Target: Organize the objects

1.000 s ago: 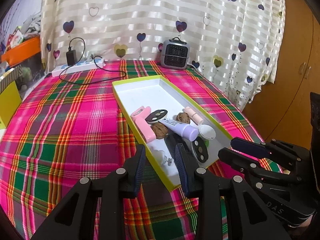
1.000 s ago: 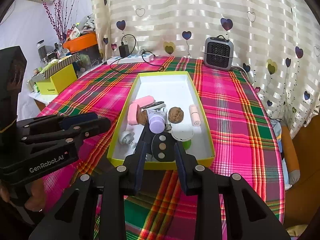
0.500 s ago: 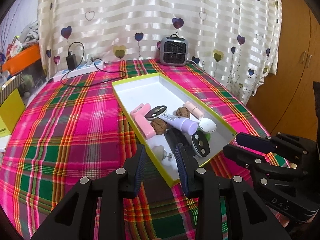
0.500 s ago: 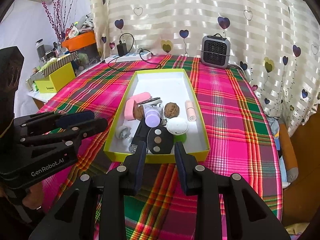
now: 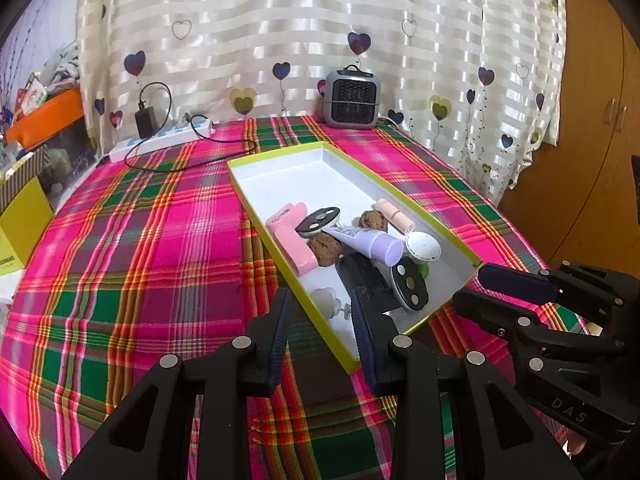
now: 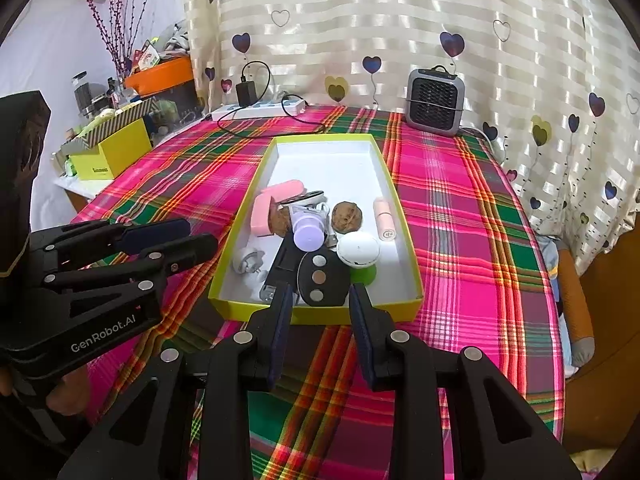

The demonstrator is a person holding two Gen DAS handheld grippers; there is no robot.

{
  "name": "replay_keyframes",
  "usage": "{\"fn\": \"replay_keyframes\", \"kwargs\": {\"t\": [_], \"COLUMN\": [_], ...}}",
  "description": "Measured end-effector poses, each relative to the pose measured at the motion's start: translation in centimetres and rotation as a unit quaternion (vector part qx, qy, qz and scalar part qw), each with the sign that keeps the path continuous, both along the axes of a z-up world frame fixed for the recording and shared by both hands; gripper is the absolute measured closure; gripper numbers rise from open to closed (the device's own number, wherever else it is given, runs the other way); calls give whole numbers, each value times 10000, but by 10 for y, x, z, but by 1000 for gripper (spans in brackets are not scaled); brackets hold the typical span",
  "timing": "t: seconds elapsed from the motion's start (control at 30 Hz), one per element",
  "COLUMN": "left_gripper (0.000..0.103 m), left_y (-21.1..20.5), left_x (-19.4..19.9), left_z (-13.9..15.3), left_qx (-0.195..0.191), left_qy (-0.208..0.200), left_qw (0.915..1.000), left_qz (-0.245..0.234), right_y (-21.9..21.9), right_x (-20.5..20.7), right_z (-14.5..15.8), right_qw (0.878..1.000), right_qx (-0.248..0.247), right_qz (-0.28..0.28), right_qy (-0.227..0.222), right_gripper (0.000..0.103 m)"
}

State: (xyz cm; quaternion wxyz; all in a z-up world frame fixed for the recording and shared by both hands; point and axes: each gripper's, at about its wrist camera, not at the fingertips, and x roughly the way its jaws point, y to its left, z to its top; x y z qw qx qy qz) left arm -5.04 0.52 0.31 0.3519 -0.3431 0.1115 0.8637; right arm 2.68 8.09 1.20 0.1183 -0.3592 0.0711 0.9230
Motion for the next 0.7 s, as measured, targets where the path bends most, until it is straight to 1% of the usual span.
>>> {"fn": "replay_keyframes", "kwargs": {"t": [0.7], "left_gripper": [74], "left_y": [4], "left_x": [-3], "left_z": [-4], "left_qx": [-112], "left_qy": [11], "left_qw": [9999], "left_qz": [9], "right_y": [6], "right_x": [-2], "right_z": [-2], "right_qw": [10000], "right_qx": [10], "right_qz": [-35], "right_qy": [-49], "right_gripper": [73]}}
